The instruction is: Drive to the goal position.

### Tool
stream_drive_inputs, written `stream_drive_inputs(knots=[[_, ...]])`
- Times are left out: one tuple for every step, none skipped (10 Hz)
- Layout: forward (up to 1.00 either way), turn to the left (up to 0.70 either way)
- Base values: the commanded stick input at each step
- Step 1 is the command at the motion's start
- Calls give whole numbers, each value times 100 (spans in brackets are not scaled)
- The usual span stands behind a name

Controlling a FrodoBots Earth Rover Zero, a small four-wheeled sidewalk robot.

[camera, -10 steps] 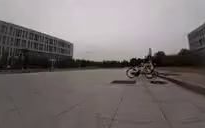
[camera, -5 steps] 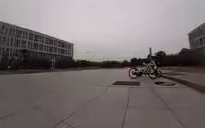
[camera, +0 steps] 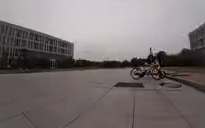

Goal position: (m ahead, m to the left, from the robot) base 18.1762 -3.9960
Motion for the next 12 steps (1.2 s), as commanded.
stream_drive_inputs(knots=[[70, 0], [70, 0], [70, 0], [70, 0], [70, 0], [70, 0], [70, -2], [70, -5], [70, 0], [70, 0], [70, 0], [70, 0]])
